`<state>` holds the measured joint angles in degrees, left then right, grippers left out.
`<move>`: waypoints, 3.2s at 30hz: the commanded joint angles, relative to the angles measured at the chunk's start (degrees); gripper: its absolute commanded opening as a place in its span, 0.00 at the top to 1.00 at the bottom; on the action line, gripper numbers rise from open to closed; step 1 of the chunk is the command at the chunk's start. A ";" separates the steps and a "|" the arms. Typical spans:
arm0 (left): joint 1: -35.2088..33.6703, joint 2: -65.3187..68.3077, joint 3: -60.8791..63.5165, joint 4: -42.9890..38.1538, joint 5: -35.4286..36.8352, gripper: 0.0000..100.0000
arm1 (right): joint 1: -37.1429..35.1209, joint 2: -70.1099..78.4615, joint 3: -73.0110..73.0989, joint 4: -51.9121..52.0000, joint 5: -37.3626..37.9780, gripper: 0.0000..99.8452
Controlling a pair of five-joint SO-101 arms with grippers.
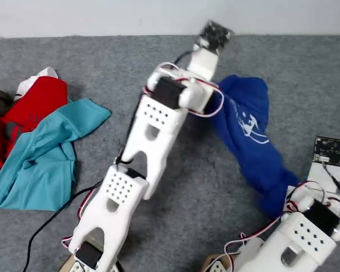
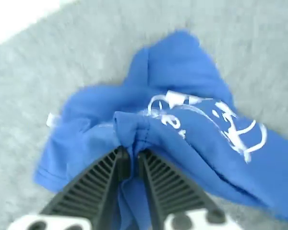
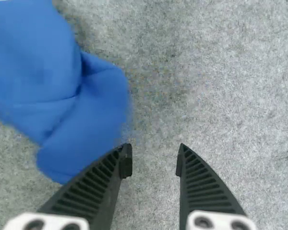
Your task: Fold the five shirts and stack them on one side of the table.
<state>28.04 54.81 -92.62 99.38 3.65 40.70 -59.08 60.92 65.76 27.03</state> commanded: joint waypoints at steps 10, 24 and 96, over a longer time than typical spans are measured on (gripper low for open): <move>-0.88 -7.56 13.23 1.23 -0.88 0.99 | -8.31 -1.45 11.34 -0.04 0.62 0.83; -0.79 -7.74 19.65 1.23 -0.88 0.99 | -18.07 -1.27 17.32 -6.73 0.62 0.83; -13.45 -20.04 32.13 1.05 -0.97 0.99 | -35.47 -1.45 10.73 -20.18 8.35 0.99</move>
<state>16.09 39.87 -57.89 99.38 3.65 2.46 -59.87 82.29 42.29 36.09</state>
